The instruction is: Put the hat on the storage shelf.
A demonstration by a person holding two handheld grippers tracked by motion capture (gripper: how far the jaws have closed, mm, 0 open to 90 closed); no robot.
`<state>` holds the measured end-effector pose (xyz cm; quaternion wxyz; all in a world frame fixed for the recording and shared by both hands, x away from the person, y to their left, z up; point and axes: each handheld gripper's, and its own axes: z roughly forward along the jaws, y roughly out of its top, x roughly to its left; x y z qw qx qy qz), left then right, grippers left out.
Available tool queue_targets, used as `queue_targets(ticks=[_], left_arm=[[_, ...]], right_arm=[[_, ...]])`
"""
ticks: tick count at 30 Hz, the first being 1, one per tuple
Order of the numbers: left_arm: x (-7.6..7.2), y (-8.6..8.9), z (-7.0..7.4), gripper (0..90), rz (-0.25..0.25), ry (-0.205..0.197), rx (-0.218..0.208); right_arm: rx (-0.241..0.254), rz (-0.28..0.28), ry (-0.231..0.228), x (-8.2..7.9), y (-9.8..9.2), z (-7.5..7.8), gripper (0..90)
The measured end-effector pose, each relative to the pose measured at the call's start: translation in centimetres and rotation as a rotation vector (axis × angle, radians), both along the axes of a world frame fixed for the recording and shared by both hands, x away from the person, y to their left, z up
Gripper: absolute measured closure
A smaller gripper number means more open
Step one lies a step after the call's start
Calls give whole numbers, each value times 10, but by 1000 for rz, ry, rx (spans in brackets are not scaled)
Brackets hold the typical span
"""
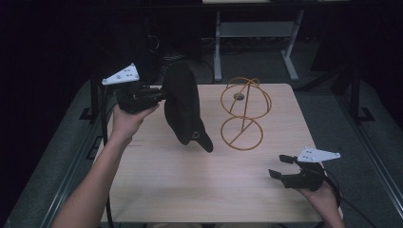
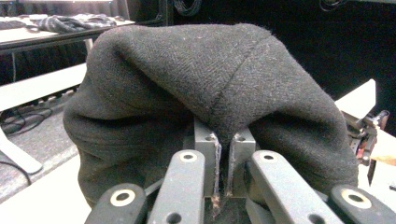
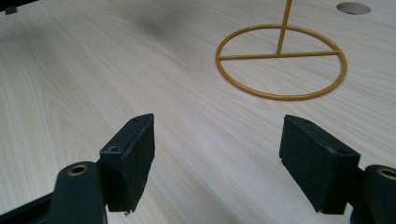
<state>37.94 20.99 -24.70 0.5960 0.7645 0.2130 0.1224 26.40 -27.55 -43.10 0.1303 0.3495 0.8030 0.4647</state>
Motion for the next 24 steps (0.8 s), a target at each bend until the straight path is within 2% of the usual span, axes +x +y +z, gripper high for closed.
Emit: queue_targets(ticks=[7,13,19,24], left_arm=[[13,-11,10,860,-13,2,-15],[27,-26,19,860,-26,9,-30],[37,-47,31,860,-50,-9,-14],[48,-67,37,860,-73,0,16]], right_arm=[[22,-20,5,3,-3,0,260],[10,-25,-3,4,-4,0,260],[17,-32,-13,3,-6,1,254],[30,-44,-27,2,-7,3,253]])
